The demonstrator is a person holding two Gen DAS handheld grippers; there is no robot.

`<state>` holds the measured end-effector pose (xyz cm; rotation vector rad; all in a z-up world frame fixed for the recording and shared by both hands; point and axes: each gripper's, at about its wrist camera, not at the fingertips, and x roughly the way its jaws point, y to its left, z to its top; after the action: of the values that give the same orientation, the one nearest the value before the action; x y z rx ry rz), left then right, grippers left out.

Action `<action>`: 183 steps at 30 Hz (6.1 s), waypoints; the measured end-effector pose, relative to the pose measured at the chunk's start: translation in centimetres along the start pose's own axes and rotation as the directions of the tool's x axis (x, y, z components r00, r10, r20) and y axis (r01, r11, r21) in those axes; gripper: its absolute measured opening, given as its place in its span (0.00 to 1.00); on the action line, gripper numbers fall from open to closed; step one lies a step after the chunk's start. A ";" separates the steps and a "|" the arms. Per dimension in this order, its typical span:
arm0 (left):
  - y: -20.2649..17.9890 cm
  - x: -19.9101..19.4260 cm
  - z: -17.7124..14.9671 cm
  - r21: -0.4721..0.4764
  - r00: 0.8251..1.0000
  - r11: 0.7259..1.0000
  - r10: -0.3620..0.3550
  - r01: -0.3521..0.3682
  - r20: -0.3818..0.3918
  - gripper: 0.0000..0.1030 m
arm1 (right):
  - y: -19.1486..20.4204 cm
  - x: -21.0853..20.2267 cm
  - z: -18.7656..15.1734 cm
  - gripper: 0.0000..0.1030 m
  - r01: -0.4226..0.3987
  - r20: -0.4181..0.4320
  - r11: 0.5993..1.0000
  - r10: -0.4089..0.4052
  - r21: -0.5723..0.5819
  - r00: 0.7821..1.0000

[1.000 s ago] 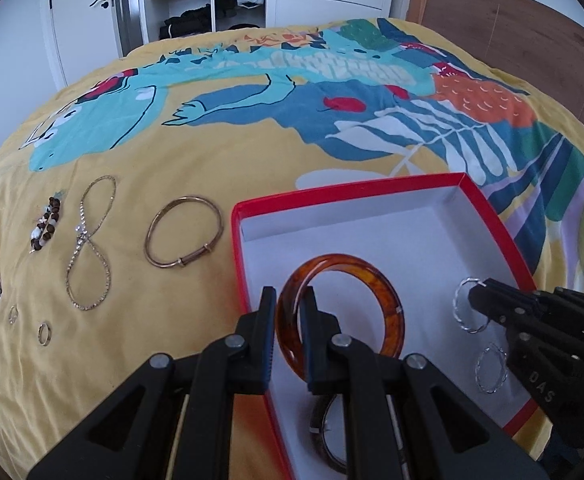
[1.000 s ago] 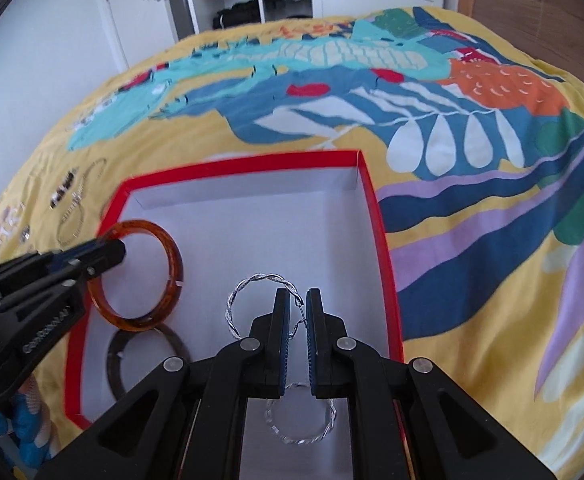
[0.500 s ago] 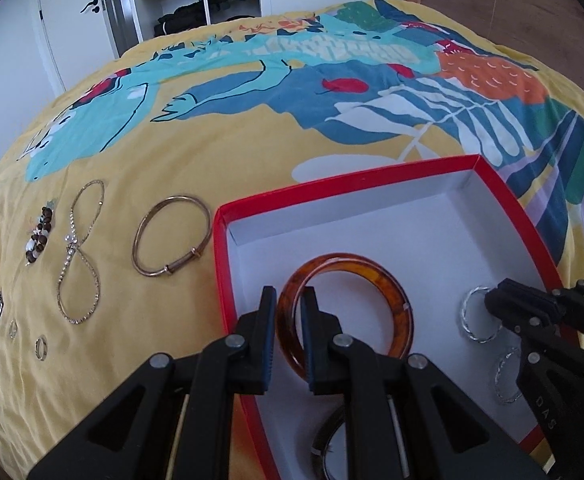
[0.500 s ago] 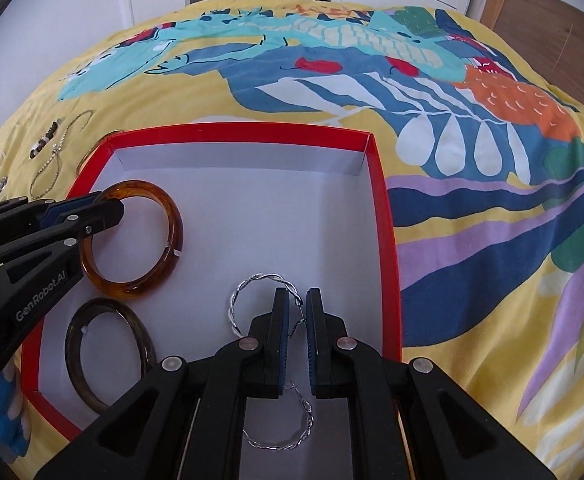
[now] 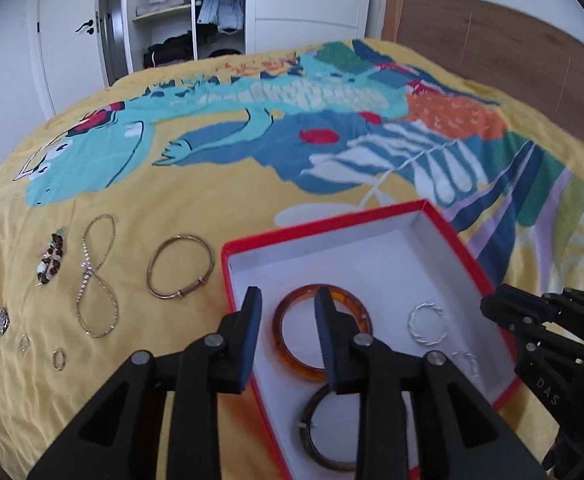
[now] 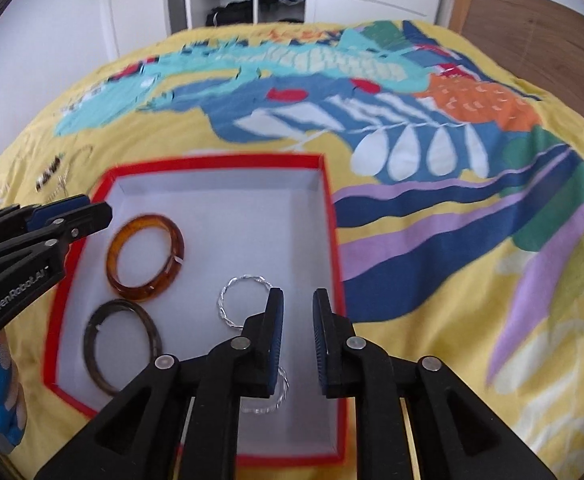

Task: Organize jewelry
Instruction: 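Carry the amber bangle and silver hoop into the red box and open both tools, then grasp a small silver ring with the left tool while the right tool grasps another ring, then carry both small silver rings into the red box and open both tools, then lift both open tools away from the box toward the remaining jewelry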

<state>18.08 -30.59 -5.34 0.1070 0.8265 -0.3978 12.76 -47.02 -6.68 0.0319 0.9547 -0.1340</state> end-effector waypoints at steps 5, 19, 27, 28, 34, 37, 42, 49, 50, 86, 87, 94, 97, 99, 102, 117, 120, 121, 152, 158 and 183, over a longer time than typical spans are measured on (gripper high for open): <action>1.9 -3.7 -0.3 -0.010 1.000 1.000 -0.002 0.002 0.025 0.25 | 1.0 -4.2 0.1 0.19 -0.025 0.068 0.999 0.022 0.043 0.997; 16.2 -12.1 -6.9 -0.147 0.986 0.976 0.165 -0.161 0.016 0.27 | 12.4 -9.7 0.3 0.27 -0.184 0.136 0.983 0.184 -0.012 0.974; 25.4 -13.4 -10.6 -0.256 0.969 0.935 0.246 -0.247 -0.033 0.36 | 20.0 -7.1 -0.2 0.27 -0.277 0.078 0.958 0.283 -0.078 0.956; 26.2 -13.2 -10.8 -0.265 0.968 0.932 0.248 -0.250 -0.041 0.36 | 20.7 -6.6 -0.4 0.27 -0.285 0.069 0.955 0.291 -0.086 0.954; 29.6 -11.0 -10.9 -0.305 0.973 0.924 0.225 -0.230 -0.053 0.36 | 24.7 -2.9 -0.7 0.30 -0.346 0.004 0.930 0.349 -0.127 0.937; 30.5 -9.2 -10.4 -0.312 0.981 0.930 0.189 -0.194 -0.046 0.36 | 26.2 -1.3 -0.7 0.32 -0.372 -0.015 0.917 0.374 -0.145 0.927; 30.7 -6.1 -9.0 -0.322 0.996 0.943 0.082 -0.087 -0.028 0.36 | 28.5 2.0 -0.5 0.34 -0.412 -0.045 0.892 0.411 -0.188 0.910; 30.5 -1.4 -8.3 -0.300 0.997 0.952 0.046 -0.061 -0.058 0.36 | 30.3 5.5 -0.4 0.35 -0.452 -0.070 0.864 0.448 -0.221 0.891; 30.4 -0.8 -8.4 -0.295 0.997 0.953 0.043 -0.060 -0.064 0.36 | 30.6 5.9 -0.5 0.36 -0.456 -0.073 0.859 0.452 -0.232 0.889; 31.6 0.3 -9.2 -0.320 1.000 0.947 -0.004 -0.001 -0.014 0.16 | 31.7 7.9 0.7 0.20 -0.477 -0.012 0.833 0.494 -0.281 0.869; 31.5 0.1 -9.1 -0.315 1.000 0.949 0.001 -0.004 -0.009 0.16 | 31.6 7.7 0.7 0.19 -0.478 -0.008 0.833 0.495 -0.278 0.869; 29.4 -1.8 -8.1 -0.235 0.999 0.972 0.035 -0.026 0.037 0.16 | 29.6 5.1 0.9 0.19 -0.480 0.034 0.847 0.500 -0.230 0.866; 28.4 -2.6 -7.4 -0.225 0.998 0.974 0.030 -0.018 0.050 0.16 | 27.3 3.1 1.1 0.19 -0.464 0.068 0.862 0.485 -0.203 0.872; 27.4 -2.9 -6.9 -0.215 0.998 0.977 0.017 -0.005 0.055 0.16 | 25.7 1.8 1.2 0.19 -0.449 0.089 0.874 0.471 -0.187 0.878; 25.0 -3.5 -5.9 -0.197 0.998 0.980 -0.020 0.033 0.066 0.16 | 22.5 0.0 1.5 0.19 -0.414 0.120 0.895 0.435 -0.166 0.892; 6.0 2.1 1.2 -0.001 0.966 0.966 -0.257 0.257 -0.019 0.16 | 4.8 2.7 4.3 0.19 -0.207 0.067 0.978 0.207 -0.005 0.976; 4.3 3.9 1.8 0.019 0.968 0.969 -0.246 0.248 -0.056 0.16 | 3.3 4.5 4.5 0.19 -0.189 0.026 0.982 0.189 0.016 0.982; 4.0 4.4 2.0 0.023 0.969 0.970 -0.240 0.242 -0.067 0.16 | 3.0 5.2 4.7 0.19 -0.180 0.011 0.984 0.179 0.018 0.984; 0.5 9.0 1.6 0.091 0.981 0.989 -0.099 0.115 -0.165 0.18 | 2.5 7.7 4.1 0.23 -0.116 -0.084 0.993 0.117 0.015 0.990; 0.6 7.3 1.9 0.088 0.984 0.988 -0.112 0.124 -0.138 0.22 | 1.8 5.7 4.3 0.32 -0.105 -0.045 0.994 0.106 0.036 0.993; 10.8 -12.9 -3.2 -0.016 1.000 1.000 0.007 -0.007 -0.002 0.27 | 7.8 -11.2 1.1 0.36 -0.137 0.117 0.987 0.127 0.080 0.985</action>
<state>12.22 -15.98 1.31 0.0951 0.8306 -0.3846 8.26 -38.31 2.89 0.1669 0.8318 -0.0543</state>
